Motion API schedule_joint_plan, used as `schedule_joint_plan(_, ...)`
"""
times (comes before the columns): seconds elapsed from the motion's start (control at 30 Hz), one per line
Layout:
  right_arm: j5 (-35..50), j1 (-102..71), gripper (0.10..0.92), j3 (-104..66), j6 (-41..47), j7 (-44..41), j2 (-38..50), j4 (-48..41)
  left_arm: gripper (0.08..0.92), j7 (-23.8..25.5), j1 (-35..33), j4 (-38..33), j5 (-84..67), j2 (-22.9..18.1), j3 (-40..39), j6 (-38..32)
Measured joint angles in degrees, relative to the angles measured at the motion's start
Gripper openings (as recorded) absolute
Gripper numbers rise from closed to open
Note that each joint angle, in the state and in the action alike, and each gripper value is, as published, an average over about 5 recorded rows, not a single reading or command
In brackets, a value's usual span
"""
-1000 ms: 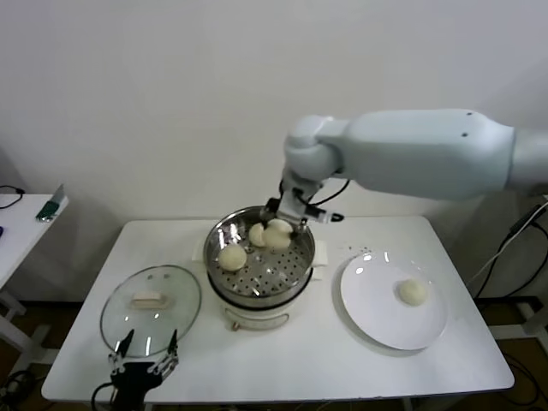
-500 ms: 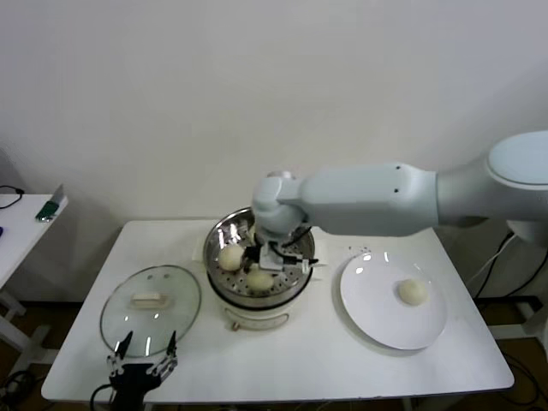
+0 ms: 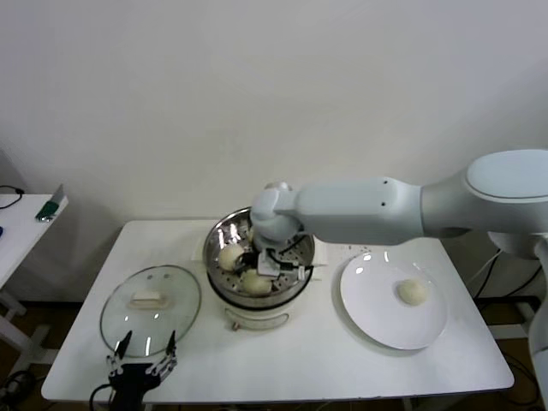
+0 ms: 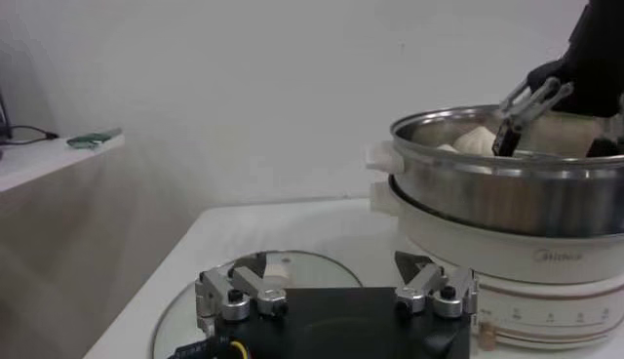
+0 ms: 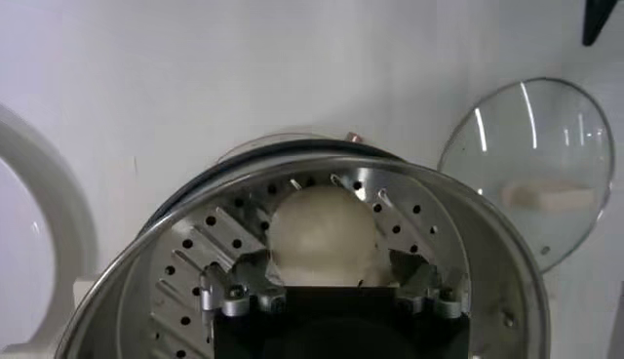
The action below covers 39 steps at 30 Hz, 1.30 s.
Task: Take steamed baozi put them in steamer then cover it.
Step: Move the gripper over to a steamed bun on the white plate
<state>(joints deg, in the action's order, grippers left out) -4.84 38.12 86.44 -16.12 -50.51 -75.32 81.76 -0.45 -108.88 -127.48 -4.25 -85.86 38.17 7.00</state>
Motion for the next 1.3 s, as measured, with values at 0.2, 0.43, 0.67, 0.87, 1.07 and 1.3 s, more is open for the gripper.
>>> schedule_joint_plan(0.2, 7.77, 5.70, 0.823, 1.16, 0.56, -3.85, 4.07, -0.88, 0.823, 0.00, 0.11, 0.00, 0.19, 0.06, -0.02, 0.00)
schedule_joint_plan(0.43, 20.10, 13.70, 0.823, 7.81, 6.41, -8.11, 13.61, -2.72, 0.823, 0.02, 0.35, -0.01, 0.10, 0.46, 0.05, 0.01)
schedule_joint_plan(0.67, 25.74, 14.95, 0.823, 13.70, 15.13, -8.84, 25.77, -4.85, 0.823, 0.21, 0.94, -0.01, -0.13, 0.51, -0.01, 0.36)
schedule_joint_plan(0.87, 25.55, 8.50, 0.823, 11.96, 20.92, -8.28, 34.01, -6.67, 0.823, 0.28, 1.16, -0.01, -0.14, 0.20, -0.16, 0.65)
schedule_joint_plan(1.07, 23.24, -0.42, 0.823, 6.25, 24.02, -7.49, 37.83, -9.03, 0.823, 0.28, 1.09, -0.01, -0.11, -0.11, -0.01, 0.76)
schedule_joint_plan(1.3, 19.89, -9.87, 0.823, -0.79, 25.21, -7.19, 38.69, -13.34, 0.823, 0.20, 0.62, 0.10, 0.12, -0.61, -0.08, 0.65)
